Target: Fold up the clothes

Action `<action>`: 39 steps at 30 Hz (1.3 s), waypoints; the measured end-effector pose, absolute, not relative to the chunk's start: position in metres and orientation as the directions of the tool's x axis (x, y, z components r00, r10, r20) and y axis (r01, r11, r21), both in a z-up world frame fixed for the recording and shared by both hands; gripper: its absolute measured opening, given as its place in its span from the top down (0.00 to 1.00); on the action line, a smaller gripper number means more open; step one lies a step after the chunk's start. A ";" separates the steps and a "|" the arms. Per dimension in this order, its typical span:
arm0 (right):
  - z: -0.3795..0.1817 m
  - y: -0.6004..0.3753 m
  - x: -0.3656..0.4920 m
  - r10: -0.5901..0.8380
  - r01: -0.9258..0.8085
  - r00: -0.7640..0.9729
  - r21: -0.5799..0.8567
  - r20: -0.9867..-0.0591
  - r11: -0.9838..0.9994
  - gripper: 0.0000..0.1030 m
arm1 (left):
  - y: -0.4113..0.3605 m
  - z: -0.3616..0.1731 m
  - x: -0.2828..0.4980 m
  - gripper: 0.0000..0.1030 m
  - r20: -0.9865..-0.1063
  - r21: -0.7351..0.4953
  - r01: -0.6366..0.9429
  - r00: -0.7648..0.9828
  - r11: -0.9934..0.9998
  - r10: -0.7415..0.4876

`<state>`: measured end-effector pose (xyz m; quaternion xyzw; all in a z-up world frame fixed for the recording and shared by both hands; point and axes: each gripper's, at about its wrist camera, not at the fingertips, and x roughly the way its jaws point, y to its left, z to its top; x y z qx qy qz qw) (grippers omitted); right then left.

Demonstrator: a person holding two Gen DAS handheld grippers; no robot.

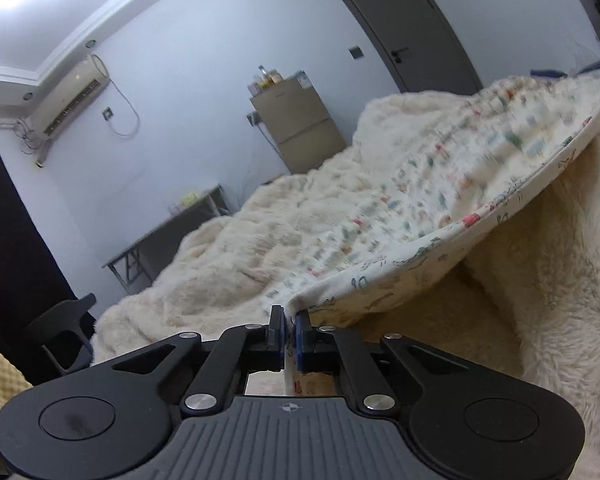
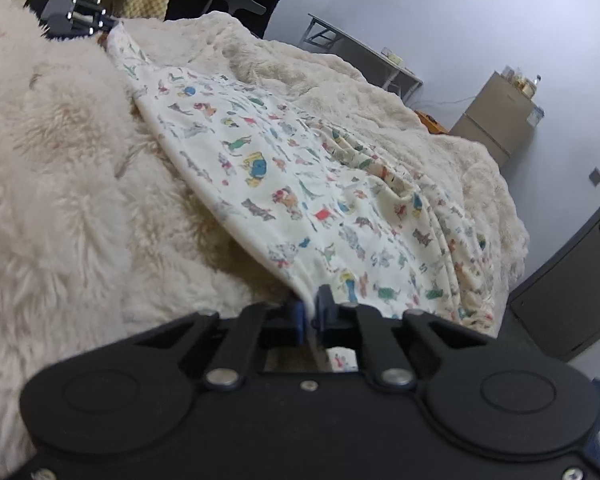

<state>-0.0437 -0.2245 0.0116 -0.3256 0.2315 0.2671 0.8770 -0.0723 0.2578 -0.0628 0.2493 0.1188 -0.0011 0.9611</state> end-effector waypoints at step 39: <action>0.044 -0.209 -0.090 0.515 -0.807 0.584 -0.381 -0.628 0.451 0.73 | 0.269 0.002 -0.111 0.97 -0.135 0.868 -0.010 0.958 0.496 0.254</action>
